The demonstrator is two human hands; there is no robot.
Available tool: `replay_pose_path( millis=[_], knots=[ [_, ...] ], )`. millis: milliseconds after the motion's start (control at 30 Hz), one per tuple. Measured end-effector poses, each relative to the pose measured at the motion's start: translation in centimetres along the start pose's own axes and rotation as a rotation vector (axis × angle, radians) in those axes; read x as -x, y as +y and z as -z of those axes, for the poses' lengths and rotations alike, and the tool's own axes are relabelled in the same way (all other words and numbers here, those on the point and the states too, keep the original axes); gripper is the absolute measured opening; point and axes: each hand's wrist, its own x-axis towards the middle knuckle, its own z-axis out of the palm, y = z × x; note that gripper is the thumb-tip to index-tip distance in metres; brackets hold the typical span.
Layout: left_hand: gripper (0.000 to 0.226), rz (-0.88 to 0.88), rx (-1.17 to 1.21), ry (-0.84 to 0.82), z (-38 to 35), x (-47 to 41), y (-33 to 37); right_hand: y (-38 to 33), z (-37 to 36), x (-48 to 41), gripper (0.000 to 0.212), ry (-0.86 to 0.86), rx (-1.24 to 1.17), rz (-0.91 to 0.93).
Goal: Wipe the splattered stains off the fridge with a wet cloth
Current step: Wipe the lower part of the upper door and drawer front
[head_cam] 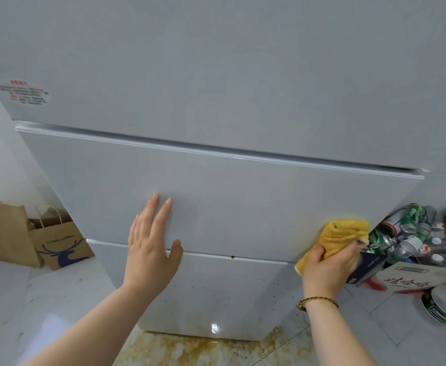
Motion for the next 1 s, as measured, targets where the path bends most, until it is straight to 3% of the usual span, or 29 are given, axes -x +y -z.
replay_pose_path(
  millis=[167,267,333,567,767,1000],
  knots=[
    [0.049,0.589,0.194,0.070,1.5,1.1,-3.7,0.2,-0.1,1.7,0.051,-0.049,-0.024,-0.104],
    [0.060,0.946,0.224,0.082,2.3,1.0,-8.1,-0.1,-0.4,3.4,0.057,-0.075,-0.031,-0.163],
    [0.071,1.050,0.289,0.009,2.8,0.7,-10.7,-0.7,-0.8,4.7,0.058,-0.068,-0.045,-0.198],
    [0.060,0.992,0.488,-0.306,3.1,-1.3,-15.2,-2.4,-1.5,8.6,0.060,-0.165,-0.062,-0.273],
    [0.045,0.948,0.452,-0.331,2.3,-1.5,-17.4,-3.3,-0.6,11.3,0.063,-0.295,-0.039,-0.294],
    [0.030,0.771,0.376,-0.398,2.4,-1.5,-20.1,-4.3,-2.1,15.5,0.059,-0.338,-0.010,-0.296]
  ],
)
